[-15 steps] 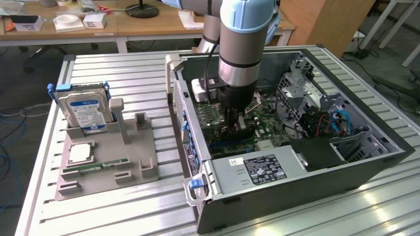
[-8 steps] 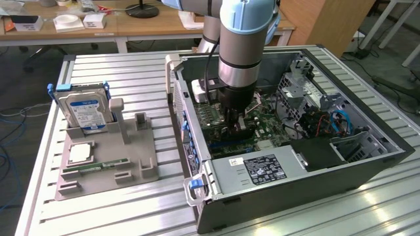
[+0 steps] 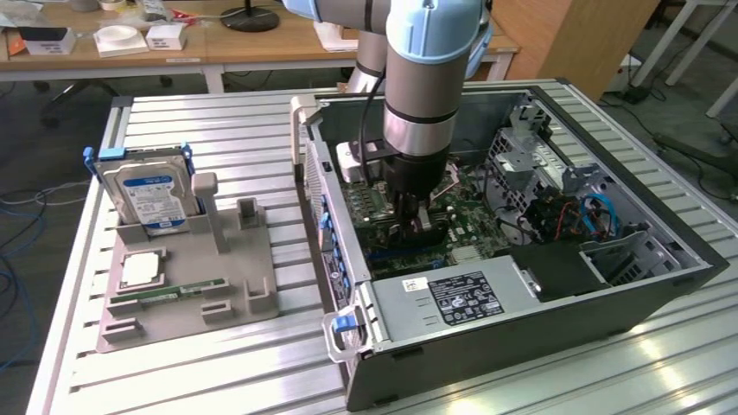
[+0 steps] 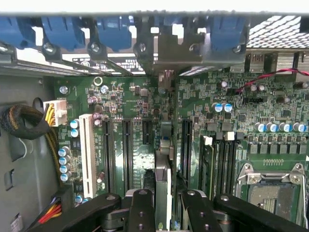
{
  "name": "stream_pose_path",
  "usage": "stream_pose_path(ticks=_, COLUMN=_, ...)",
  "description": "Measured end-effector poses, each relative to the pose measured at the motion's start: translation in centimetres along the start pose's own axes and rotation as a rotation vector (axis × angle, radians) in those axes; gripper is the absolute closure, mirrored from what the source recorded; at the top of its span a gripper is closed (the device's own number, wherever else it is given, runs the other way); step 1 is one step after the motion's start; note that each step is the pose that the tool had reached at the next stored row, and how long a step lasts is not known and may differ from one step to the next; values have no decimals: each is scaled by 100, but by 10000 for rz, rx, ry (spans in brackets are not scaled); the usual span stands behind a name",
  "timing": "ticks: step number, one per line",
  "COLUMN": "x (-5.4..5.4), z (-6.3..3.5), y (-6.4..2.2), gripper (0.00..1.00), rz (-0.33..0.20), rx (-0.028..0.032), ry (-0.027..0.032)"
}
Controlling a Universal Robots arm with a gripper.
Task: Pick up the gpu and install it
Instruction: 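Insert the gpu into the slot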
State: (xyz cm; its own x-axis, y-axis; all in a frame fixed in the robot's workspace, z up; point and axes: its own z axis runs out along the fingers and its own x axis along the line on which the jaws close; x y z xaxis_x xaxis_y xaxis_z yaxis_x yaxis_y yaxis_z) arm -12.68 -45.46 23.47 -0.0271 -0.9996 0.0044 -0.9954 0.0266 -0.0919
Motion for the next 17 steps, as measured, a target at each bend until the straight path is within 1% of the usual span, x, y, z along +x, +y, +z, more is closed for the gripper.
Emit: stream_pose_path(ticks=17, x=-1, z=2, y=-1, gripper=74, rz=0, rx=3, ry=-4)
